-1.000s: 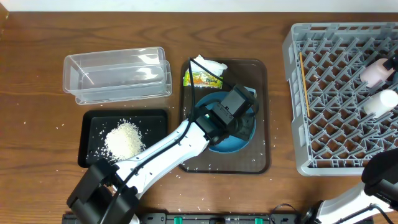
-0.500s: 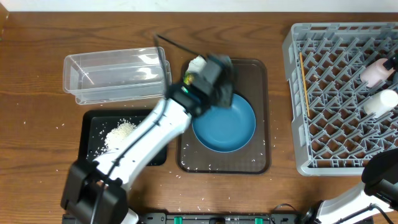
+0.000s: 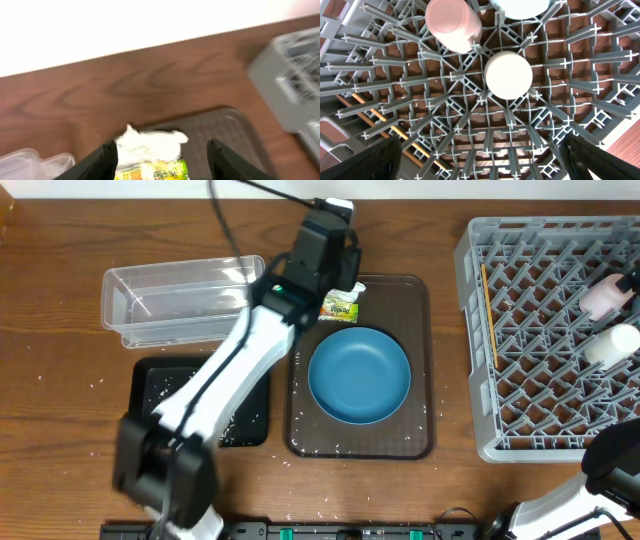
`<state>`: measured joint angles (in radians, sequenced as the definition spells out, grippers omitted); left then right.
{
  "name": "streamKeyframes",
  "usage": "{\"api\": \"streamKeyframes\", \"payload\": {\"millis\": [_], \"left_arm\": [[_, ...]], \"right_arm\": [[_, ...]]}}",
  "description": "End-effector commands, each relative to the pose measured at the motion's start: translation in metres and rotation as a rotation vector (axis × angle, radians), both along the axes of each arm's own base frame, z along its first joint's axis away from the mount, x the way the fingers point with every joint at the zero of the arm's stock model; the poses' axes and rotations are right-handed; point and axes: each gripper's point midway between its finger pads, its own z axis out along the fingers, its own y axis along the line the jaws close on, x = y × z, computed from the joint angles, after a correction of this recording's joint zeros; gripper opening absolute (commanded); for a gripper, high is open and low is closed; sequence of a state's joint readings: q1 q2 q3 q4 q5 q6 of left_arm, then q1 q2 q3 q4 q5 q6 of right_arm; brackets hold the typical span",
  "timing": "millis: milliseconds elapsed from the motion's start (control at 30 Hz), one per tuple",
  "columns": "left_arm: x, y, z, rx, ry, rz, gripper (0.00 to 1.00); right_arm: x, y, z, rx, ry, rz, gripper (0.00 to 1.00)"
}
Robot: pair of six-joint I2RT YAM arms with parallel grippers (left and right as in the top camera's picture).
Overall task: Sort waste into correct bins and load items into the dishwasher rack
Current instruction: 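Grasp the crumpled white tissue on the brown tray with the left gripper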
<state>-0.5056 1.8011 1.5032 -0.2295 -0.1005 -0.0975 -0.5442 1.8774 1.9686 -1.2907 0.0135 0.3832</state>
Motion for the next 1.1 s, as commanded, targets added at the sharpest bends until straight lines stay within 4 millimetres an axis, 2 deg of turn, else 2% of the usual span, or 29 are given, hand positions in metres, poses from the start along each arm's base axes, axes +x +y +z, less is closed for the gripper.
{"api": "streamKeyframes", "payload": {"millis": [0, 100, 200, 267, 500, 667, 800, 1067], "left_arm": [[0.021, 0.004, -0.057, 0.156, 0.03, -0.003, 0.61], [0.026, 0.001, -0.102, 0.312, 0.053, -0.111, 0.67], [0.024, 0.004, -0.131, 0.408, 0.093, -0.176, 0.73], [0.022, 0.007, -0.141, 0.45, 0.115, -0.205, 0.76], [0.022, 0.019, -0.145, 0.445, 0.145, -0.197, 0.78], [0.011, 0.006, -0.154, 0.317, 0.212, -0.262, 0.78], [0.009, 0.004, -0.158, 0.301, 0.225, -0.276, 0.77], [0.004, 0.006, -0.193, 0.323, 0.288, -0.282, 0.77]], "right_arm": [[0.0, -0.001, 0.0, 0.006, -0.004, -0.014, 0.99], [0.0, -0.001, 0.0, 0.006, -0.004, -0.013, 0.99], [0.0, -0.001, 0.0, 0.006, -0.004, -0.013, 0.99], [0.0, 0.0, 0.0, 0.006, -0.004, -0.013, 0.99], [0.0, 0.0, 0.0, 0.006, -0.004, -0.012, 0.99], [0.0, 0.0, 0.0, 0.006, -0.004, -0.012, 0.99], [0.0, 0.0, 0.0, 0.006, -0.004, -0.011, 0.99], [0.002, 0.003, 0.0, 0.007, -0.003, -0.005, 0.99]]}}
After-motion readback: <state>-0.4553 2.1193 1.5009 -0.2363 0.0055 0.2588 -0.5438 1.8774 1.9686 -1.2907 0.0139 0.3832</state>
